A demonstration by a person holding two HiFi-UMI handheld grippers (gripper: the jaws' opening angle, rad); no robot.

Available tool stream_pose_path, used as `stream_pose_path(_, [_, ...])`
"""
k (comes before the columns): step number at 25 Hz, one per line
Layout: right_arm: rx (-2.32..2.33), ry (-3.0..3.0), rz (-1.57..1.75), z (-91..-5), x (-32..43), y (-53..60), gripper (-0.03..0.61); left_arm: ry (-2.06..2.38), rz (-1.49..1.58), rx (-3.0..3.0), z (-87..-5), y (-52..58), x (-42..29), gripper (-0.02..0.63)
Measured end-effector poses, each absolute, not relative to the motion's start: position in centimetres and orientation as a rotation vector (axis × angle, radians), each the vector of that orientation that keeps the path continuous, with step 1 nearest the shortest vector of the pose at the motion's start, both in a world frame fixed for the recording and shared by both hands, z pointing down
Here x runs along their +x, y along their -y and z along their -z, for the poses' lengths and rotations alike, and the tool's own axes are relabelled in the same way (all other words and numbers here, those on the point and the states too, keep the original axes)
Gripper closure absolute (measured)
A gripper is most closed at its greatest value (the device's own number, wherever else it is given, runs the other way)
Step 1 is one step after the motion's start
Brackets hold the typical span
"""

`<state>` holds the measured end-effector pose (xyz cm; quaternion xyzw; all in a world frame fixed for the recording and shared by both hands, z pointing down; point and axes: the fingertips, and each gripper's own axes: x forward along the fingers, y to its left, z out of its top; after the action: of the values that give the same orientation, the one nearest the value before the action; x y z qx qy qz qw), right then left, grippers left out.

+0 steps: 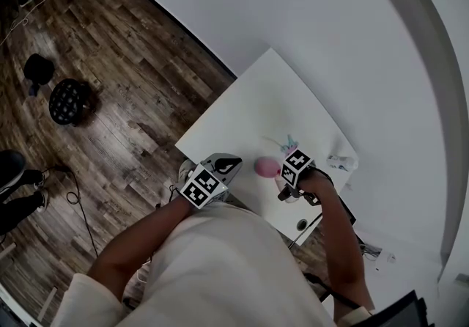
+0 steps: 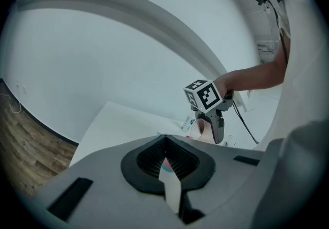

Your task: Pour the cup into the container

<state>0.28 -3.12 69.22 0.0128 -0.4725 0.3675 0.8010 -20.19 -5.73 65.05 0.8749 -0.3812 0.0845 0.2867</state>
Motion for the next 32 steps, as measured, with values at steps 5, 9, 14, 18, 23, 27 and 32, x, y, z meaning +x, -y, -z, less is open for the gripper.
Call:
stream_pose_path(5, [0.026, 0.998, -0.795, -69.2, 0.6, 3.5, 0.221, 1.016, -0.232, 2.339, -65.1, 5.7, -20.2, 0.603])
stream_pose_path(9, [0.01, 0.985, -0.795, -69.4, 0.8, 3.8, 0.221, 1.02, -0.239, 2.342, -65.3, 6.0, -20.2, 0.603])
stream_pose_path(14, [-0.008, 0.969, -0.789, -69.2, 0.7, 3.9, 0.221, 1.026, -0.238, 2.337, -65.4, 5.9, -20.5, 0.603])
stream_pose_path(18, [-0.024, 0.95, -0.782, -69.0, 0.6, 3.8, 0.221, 1.026, -0.239, 2.336, -65.5, 5.8, -20.6, 0.603])
stream_pose_path(23, [-0.045, 0.923, -0.763, -68.6, 0.5, 4.1, 0.221, 1.022, -0.239, 2.334, -65.4, 5.8, -21.1, 0.603])
stream_pose_path(27, [-0.056, 0.897, -0.734, -68.4, 0.6, 4.2, 0.221, 1.014, -0.249, 2.343, -65.9, 5.6, -21.1, 0.603])
stream_pose_path(32, [-0.055, 0.869, -0.699, -67.9, 0.1, 3.4, 0.221, 0.98, -0.261, 2.377, -65.2, 4.2, -21.7, 0.603])
